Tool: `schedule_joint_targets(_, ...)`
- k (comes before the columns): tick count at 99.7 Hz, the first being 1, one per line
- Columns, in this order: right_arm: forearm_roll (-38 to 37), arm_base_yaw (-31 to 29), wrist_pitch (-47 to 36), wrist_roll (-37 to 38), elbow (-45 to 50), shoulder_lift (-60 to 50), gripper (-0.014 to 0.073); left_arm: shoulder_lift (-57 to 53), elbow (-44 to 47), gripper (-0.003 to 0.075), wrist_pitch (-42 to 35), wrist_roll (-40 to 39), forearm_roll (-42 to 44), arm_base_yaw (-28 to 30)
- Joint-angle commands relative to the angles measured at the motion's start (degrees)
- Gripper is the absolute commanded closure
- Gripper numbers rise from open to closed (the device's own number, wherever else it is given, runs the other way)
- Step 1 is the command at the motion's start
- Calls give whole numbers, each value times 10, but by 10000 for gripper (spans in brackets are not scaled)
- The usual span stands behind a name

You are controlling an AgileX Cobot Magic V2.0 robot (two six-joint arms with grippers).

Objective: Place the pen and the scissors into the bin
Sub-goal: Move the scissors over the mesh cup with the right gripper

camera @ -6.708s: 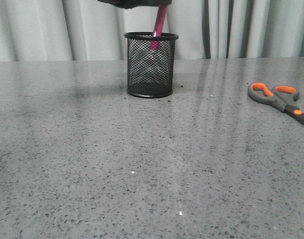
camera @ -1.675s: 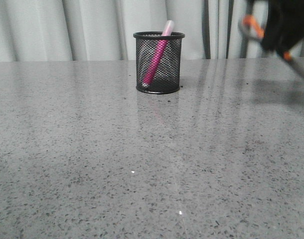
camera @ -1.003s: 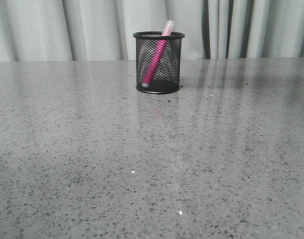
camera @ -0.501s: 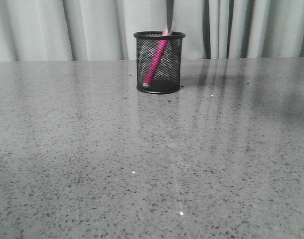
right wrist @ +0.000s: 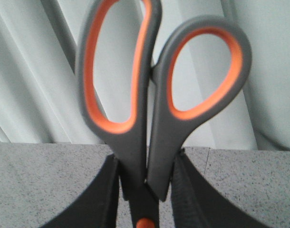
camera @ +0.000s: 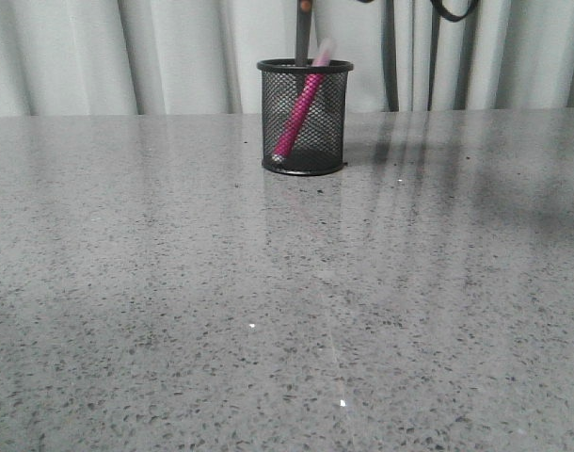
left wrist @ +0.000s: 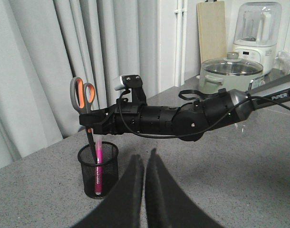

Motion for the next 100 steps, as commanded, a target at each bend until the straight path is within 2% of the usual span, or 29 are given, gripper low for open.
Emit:
schedule_joint_targets(1, -1, -1, -53, -2, -17, -19, 670, 3, -13, 739, -25, -7, -18, 1)
schedule_joint_targets(33, -1, -1, -48, -2, -17, 2, 670, 3, -13, 739, -1, -7, -18, 1)
schedule_joint_targets(72, -1, 10, 44, -2, -17, 5, 670, 3, -13, 739, 1, -7, -18, 1)
schedule_joint_targets(100, -1, 10, 57, -2, -17, 7, 669, 3, -13, 739, 2, -7, -18, 1)
